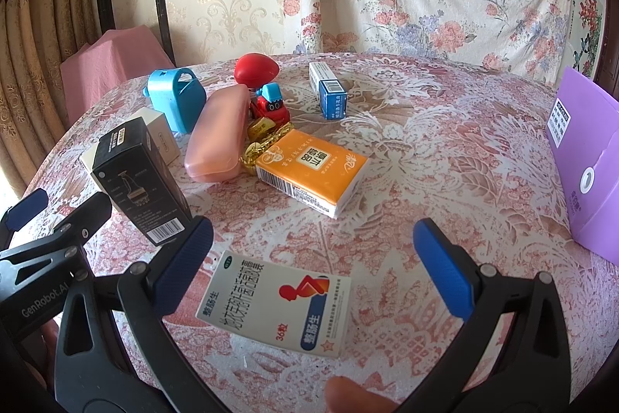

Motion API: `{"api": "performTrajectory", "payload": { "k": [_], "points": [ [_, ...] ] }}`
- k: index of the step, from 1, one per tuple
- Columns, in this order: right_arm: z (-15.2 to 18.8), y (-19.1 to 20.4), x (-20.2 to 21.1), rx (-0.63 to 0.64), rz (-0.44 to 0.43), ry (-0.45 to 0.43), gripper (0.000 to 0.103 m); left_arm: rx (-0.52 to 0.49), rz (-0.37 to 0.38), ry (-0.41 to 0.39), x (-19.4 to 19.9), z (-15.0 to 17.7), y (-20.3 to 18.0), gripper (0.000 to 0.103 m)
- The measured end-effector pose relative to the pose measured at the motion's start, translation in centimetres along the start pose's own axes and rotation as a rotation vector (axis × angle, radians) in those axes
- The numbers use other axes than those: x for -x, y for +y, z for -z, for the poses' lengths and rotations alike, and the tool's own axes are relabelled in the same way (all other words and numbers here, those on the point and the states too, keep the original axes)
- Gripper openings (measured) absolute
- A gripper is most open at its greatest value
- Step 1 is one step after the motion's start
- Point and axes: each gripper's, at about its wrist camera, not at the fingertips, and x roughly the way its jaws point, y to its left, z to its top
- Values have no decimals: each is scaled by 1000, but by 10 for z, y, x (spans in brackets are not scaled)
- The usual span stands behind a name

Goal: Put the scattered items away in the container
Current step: 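Grasp the orange tissue pack with the right gripper while the left gripper grasps the white box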

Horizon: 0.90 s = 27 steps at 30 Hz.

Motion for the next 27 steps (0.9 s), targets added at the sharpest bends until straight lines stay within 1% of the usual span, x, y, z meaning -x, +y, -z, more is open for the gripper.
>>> {"api": "performTrajectory", "payload": {
  "k": [4, 8, 10, 12, 14, 16, 19, 20, 23, 27],
  "points": [
    [0, -2, -3, -8, -12, 16, 103, 8, 18, 13, -2, 0, 2, 102],
    [-6, -2, -12, 54, -43, 68, 103, 29, 80, 57, -10, 0, 10, 102],
    [-9, -2, -16, 86, -58, 95, 103, 5, 99, 70, -14, -1, 11, 101],
    [-19, -6, -20, 133, -66, 106, 103, -29, 116, 78, -17, -3, 12, 102],
    [-29, -12, -27, 171, -110, 120, 103, -64, 138, 90, -21, -4, 12, 102],
    [-34, -16, -35, 211, -134, 122, 103, -86, 167, 106, -27, -7, 14, 101],
    [-41, -20, -49, 290, -167, 125, 103, -115, 190, 121, -34, -11, 17, 101],
    [-43, -19, -53, 312, -180, 127, 103, -120, 197, 125, -37, -13, 18, 100],
    [-48, -17, -66, 377, -217, 133, 103, -117, 229, 145, -45, -19, 24, 93],
    [-49, -18, -87, 392, -239, 189, 103, -138, 248, 165, -57, -24, 26, 85]
  ]
}}
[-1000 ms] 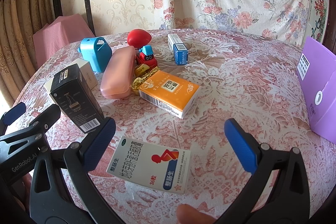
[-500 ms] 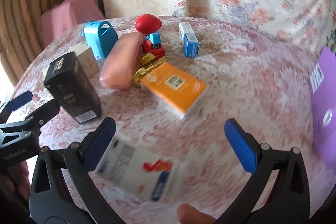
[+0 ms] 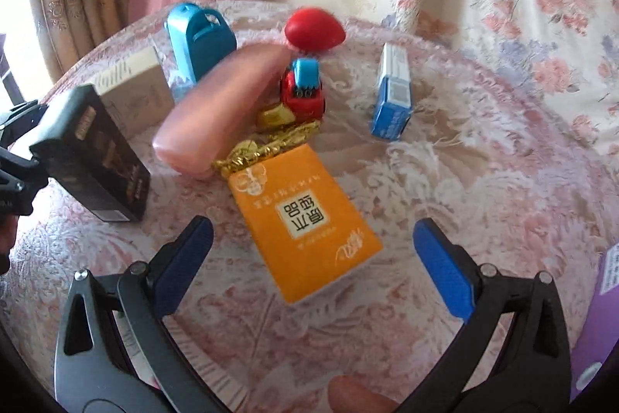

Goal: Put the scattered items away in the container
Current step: 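Grasp the orange tissue pack with the right gripper while the left gripper grasps the white box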

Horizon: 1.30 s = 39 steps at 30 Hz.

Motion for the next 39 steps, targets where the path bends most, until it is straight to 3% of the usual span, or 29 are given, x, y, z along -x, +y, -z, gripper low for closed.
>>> {"api": "performTrajectory", "payload": {
  "k": [8, 10, 12, 15, 17, 23, 31, 39],
  "points": [
    [-3, -13, -20, -20, -112, 57, 103, -18, 55, 36, -15, -9, 0, 71],
    [-3, -14, -20, -22, -116, 55, 103, -10, 60, 44, -18, -10, 1, 58],
    [-4, -14, -19, -32, -117, 52, 103, -2, 62, 51, -19, -9, 2, 54],
    [-3, -10, -15, -19, -76, 55, 91, 11, 56, 49, -18, -9, 2, 54],
    [-2, -10, -10, -33, -79, 51, 72, 21, 46, 47, -18, -8, 2, 53],
    [5, -17, -1, -100, -30, 42, 69, 64, 15, 32, -10, -2, -1, 52],
    [41, -53, 43, -374, 193, 23, 68, 137, -106, 10, 16, 18, -4, 52],
    [78, -50, 56, -423, 226, 50, 68, 164, -144, 27, 20, 31, -6, 54]
  ]
}}
